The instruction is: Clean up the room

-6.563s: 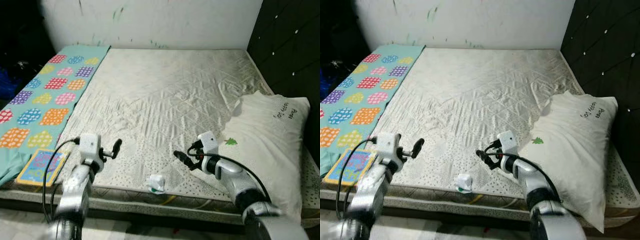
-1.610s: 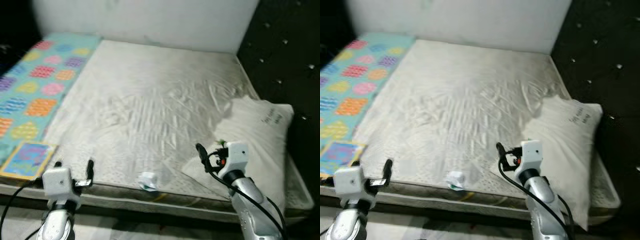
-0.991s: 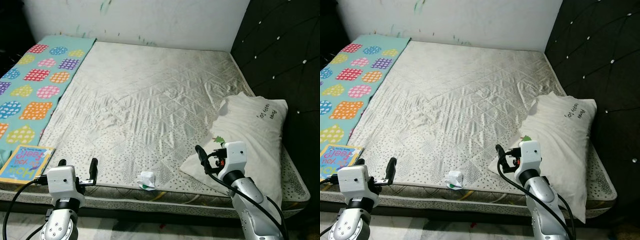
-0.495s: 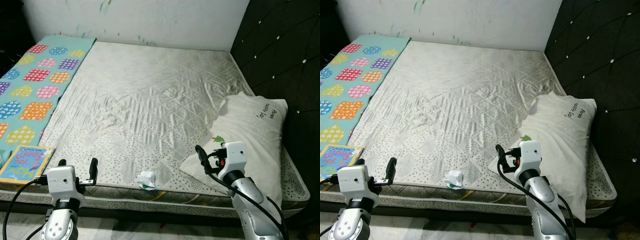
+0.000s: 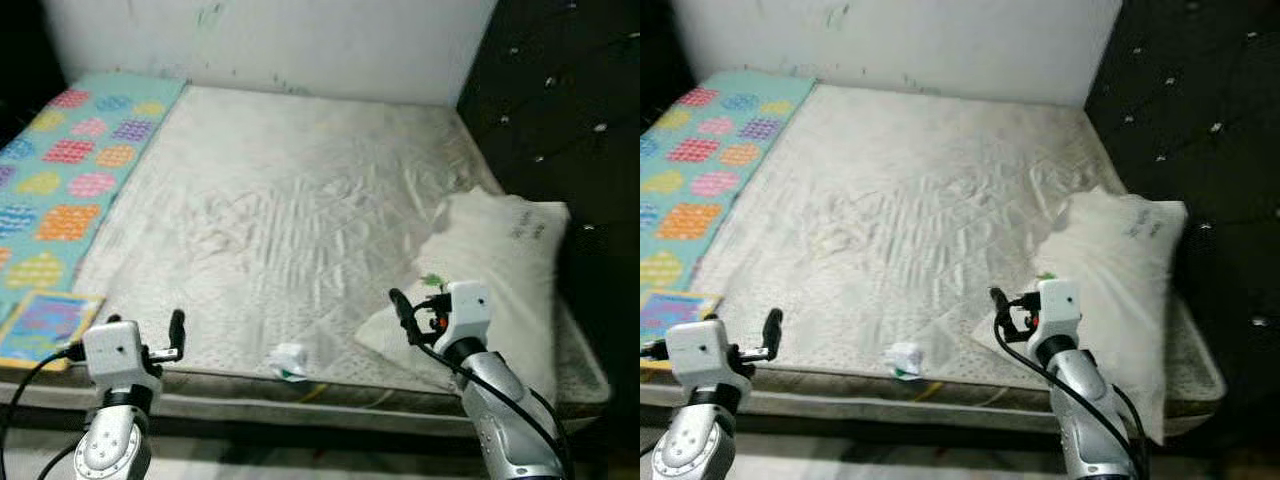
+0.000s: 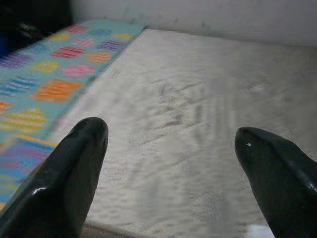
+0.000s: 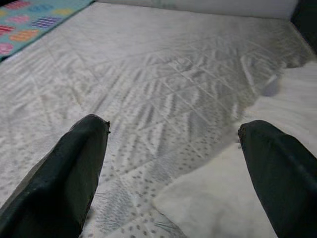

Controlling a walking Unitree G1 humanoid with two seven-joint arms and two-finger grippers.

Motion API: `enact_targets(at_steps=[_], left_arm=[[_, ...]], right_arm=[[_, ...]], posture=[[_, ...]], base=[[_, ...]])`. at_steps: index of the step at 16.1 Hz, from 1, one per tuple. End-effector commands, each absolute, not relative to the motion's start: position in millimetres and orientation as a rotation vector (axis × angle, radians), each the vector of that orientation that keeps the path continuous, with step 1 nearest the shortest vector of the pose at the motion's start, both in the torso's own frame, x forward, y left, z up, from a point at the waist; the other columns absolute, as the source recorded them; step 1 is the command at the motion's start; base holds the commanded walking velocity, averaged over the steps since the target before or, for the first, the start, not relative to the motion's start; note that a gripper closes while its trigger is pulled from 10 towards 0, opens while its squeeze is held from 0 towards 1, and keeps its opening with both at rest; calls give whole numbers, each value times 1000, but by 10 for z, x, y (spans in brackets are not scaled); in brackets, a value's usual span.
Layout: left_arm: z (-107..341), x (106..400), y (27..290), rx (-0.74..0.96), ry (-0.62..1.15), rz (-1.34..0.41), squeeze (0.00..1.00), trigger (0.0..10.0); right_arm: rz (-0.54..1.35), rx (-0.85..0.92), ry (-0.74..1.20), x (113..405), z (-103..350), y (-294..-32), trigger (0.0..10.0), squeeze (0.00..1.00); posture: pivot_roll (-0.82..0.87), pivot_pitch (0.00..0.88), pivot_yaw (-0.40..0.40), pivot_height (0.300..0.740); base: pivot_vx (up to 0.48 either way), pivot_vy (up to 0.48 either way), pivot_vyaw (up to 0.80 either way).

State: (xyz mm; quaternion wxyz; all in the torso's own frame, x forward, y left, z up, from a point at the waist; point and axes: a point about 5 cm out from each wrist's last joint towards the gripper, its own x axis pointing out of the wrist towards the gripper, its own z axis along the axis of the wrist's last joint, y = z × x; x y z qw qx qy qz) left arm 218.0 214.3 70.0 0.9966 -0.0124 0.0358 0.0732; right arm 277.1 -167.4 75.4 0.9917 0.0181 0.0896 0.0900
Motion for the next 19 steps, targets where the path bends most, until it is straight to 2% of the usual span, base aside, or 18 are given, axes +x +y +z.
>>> enact_targets(at_steps=[1, 5, 7, 11, 19], left_arm=[[808, 2233, 2086, -27, 28, 125, 0, 10000], [881, 2274, 2034, 15, 5, 153, 0, 10000], [775, 2272, 2037, -34, 61, 159, 0, 10000], [713, 2270, 2047, -106, 101, 170, 0, 10000], [703, 2275, 2036, -151, 107, 158, 0, 10000]], right_arm=[[170, 43, 194, 2778, 740, -1704, 10000, 0], [171, 39, 198, 2785, 736, -1712, 10000, 0], [170, 44, 211, 2792, 725, -1713, 10000, 0], [170, 49, 215, 2799, 728, -1717, 10000, 0], [169, 52, 226, 2795, 724, -1733, 10000, 0]], posture=[[-73, 31, -85, 740], [-77, 32, -87, 740], [-77, 37, -87, 740], [-83, 48, -89, 740], [-90, 57, -90, 740]], base=[[0, 0, 0], [0, 0, 0], [0, 0, 0], [0, 0, -673], [0, 0, 0]])
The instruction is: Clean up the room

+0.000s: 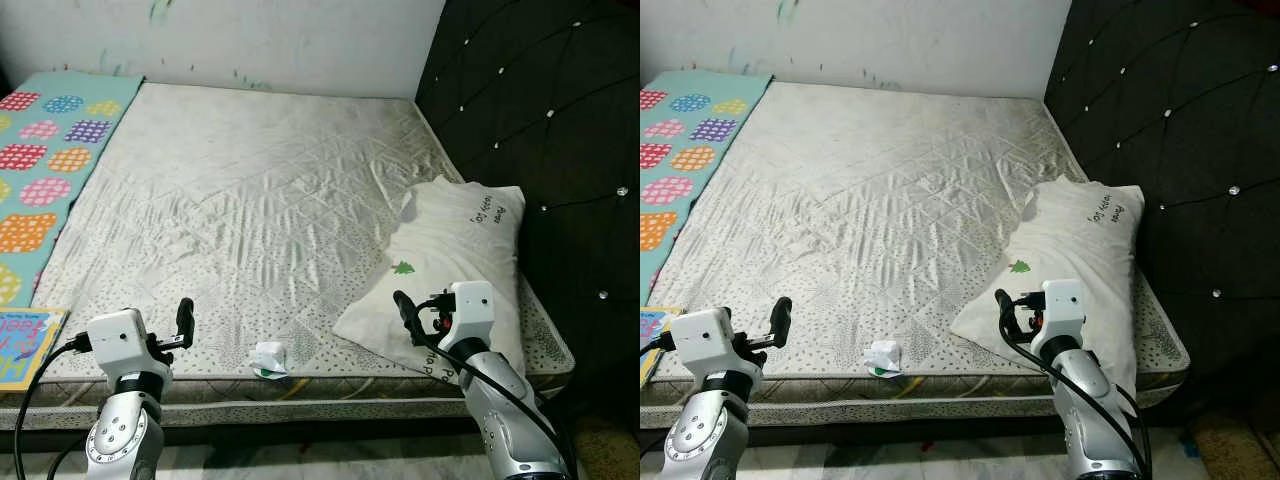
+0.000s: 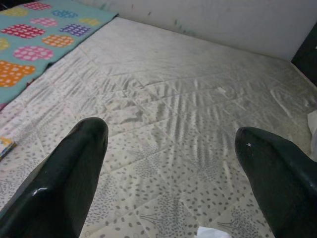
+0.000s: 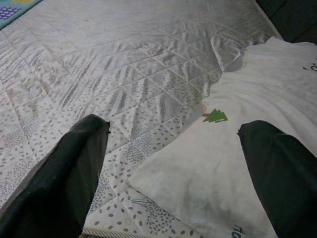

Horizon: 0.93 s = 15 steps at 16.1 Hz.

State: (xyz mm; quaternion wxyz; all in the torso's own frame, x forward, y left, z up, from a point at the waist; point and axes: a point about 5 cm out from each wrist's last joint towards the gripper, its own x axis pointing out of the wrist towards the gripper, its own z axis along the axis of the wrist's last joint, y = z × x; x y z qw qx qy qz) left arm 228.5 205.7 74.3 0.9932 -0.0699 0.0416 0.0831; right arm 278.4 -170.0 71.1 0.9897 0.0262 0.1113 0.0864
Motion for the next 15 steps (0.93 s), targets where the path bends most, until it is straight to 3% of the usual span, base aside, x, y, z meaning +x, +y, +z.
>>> enact_targets(at_steps=[1, 15], left_arm=[[701, 2275, 2037, -154, 108, 157, 0, 10000], [681, 2274, 2033, -175, 123, 155, 0, 10000]], right_arm=[[168, 51, 227, 2794, 723, -1735, 10000, 0], [174, 49, 237, 2792, 720, -1734, 10000, 0]], posture=[[-90, 57, -90, 740], [-93, 63, -91, 740]], base=[[0, 240, 0], [0, 309, 0]])
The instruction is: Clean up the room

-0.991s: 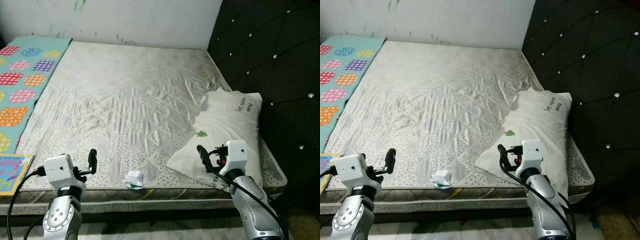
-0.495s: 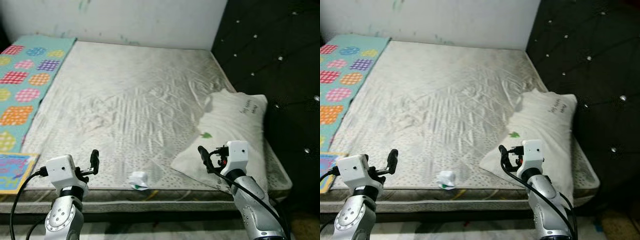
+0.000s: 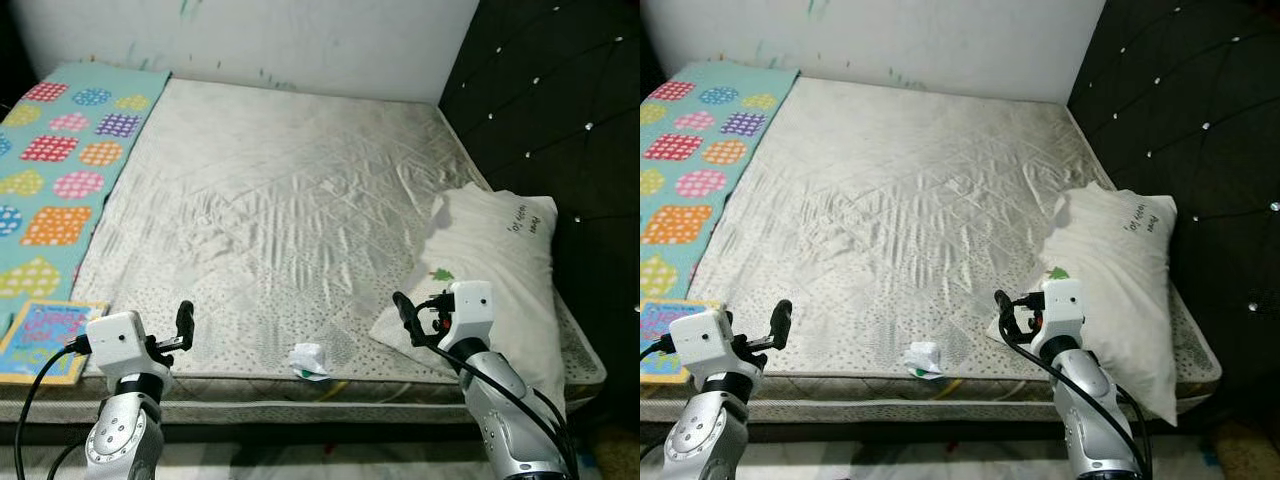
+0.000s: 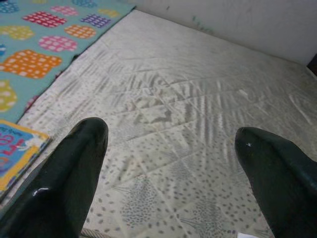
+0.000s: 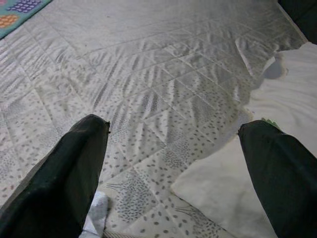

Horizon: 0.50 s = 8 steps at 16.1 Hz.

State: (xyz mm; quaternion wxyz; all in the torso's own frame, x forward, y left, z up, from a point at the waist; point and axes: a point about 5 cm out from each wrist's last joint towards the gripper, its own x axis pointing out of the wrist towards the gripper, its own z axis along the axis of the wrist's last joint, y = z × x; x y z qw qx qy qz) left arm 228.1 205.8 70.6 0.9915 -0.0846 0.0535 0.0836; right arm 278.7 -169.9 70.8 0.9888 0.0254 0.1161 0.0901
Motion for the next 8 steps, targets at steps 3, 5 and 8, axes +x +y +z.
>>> enact_targets(at_steps=[3, 5, 8], left_arm=[[679, 2277, 2033, -174, 125, 155, 0, 10000], [678, 2277, 2031, -174, 127, 156, 0, 10000], [673, 2280, 2037, -171, 128, 155, 0, 10000]], right_arm=[[177, 50, 238, 2793, 718, -1731, 10000, 0], [178, 51, 239, 2794, 717, -1729, 10000, 0], [180, 53, 240, 2797, 712, -1720, 10000, 0]], posture=[[-93, 63, -91, 740], [-93, 63, -91, 740], [-90, 54, -90, 740]], base=[[0, 329, 0], [0, 328, 0], [0, 326, 0]])
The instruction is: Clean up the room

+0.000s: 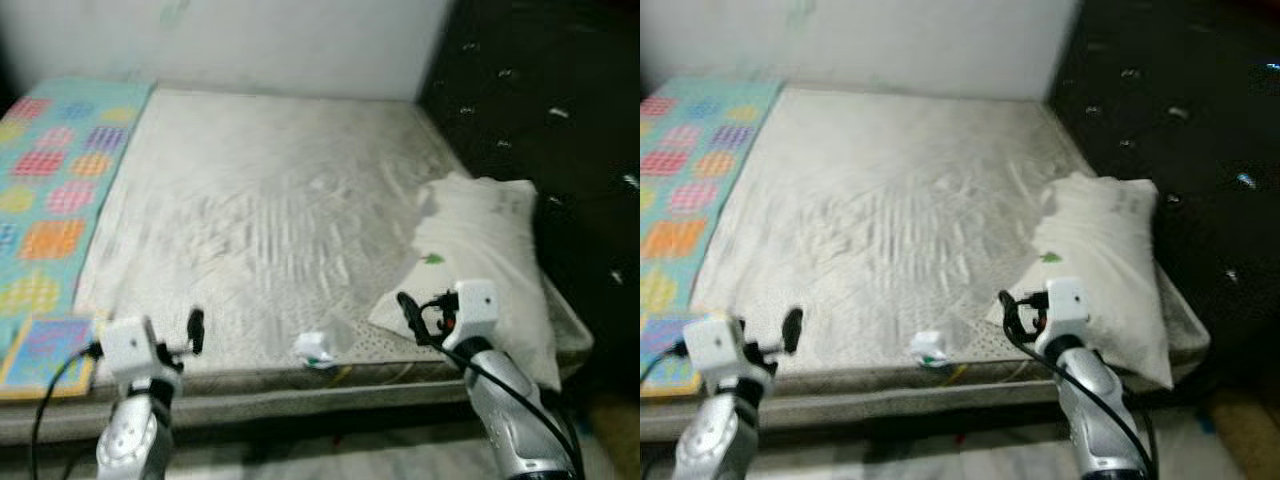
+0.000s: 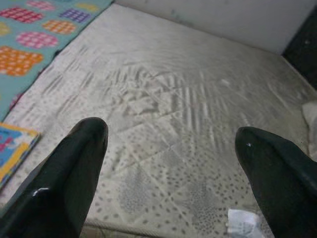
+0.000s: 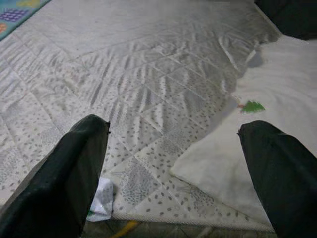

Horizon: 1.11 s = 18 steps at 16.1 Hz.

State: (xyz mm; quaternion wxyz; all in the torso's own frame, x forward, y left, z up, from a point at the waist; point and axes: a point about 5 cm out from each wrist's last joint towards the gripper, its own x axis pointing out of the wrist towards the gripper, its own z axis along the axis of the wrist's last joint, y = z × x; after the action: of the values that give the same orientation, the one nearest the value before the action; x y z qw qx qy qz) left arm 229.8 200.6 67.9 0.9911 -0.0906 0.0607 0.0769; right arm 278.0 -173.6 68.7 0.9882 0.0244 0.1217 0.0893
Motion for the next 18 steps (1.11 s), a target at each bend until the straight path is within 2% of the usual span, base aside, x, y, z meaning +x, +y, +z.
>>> enact_targets(at_steps=[1, 9, 18], left_arm=[[675, 2283, 2040, -170, 127, 156, 0, 10000], [695, 2298, 2045, -191, 108, 159, 0, 10000], [685, 2296, 2048, -191, 112, 154, 0, 10000]], right_arm=[[179, 55, 240, 2799, 712, -1718, 10000, 0], [185, 55, 229, 2817, 732, -1708, 10000, 0], [188, 58, 233, 2812, 726, -1706, 10000, 0]], posture=[[-90, 57, -89, 740], [-95, 67, -89, 740], [-94, 64, -89, 740]], base=[[0, 315, 0], [0, 0, 0], [298, 0, 0]])
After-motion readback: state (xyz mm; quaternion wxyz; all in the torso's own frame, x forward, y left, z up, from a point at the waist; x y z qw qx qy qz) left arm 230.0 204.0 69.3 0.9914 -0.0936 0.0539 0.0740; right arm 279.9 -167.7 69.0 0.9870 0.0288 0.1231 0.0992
